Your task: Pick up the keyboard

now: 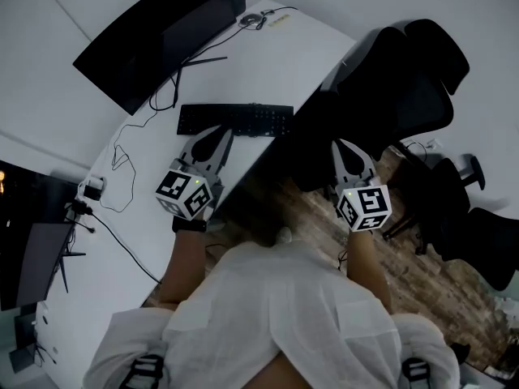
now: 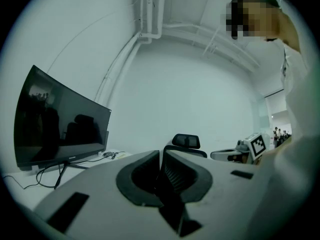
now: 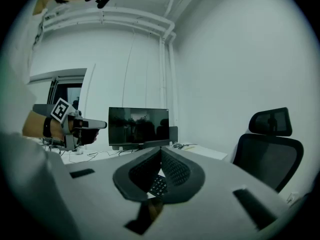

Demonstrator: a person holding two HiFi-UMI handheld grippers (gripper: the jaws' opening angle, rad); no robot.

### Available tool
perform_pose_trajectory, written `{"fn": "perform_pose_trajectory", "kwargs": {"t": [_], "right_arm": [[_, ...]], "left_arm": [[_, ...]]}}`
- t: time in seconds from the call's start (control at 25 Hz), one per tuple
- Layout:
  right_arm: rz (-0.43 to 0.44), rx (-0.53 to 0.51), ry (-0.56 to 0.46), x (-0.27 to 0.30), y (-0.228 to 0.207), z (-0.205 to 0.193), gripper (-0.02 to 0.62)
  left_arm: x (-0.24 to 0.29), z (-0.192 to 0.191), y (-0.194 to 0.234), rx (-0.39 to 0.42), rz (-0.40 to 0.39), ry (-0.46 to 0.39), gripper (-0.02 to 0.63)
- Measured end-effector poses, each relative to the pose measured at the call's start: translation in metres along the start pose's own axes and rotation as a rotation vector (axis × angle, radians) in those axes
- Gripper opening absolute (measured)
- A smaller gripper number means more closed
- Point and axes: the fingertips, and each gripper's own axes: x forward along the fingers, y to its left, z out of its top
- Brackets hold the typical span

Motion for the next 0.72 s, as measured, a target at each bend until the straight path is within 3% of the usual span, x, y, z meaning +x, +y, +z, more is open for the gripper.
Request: {"fn": "perform_pose_trajectory", "kwargs": {"t": [0.2, 0.72], "right_arm": [[0.064, -0.031, 0.047, 0.033, -0.018, -0.016, 0.005], [0.204, -0.102, 0.197, 0.091, -0.004, -0.073, 0.036]], "left_arm": [[0.026, -0.016, 0.009, -0.011, 0.040, 0.030, 0.034], [0.056, -0.059, 0.036, -0.045, 0.075, 0.125, 0.034]]}}
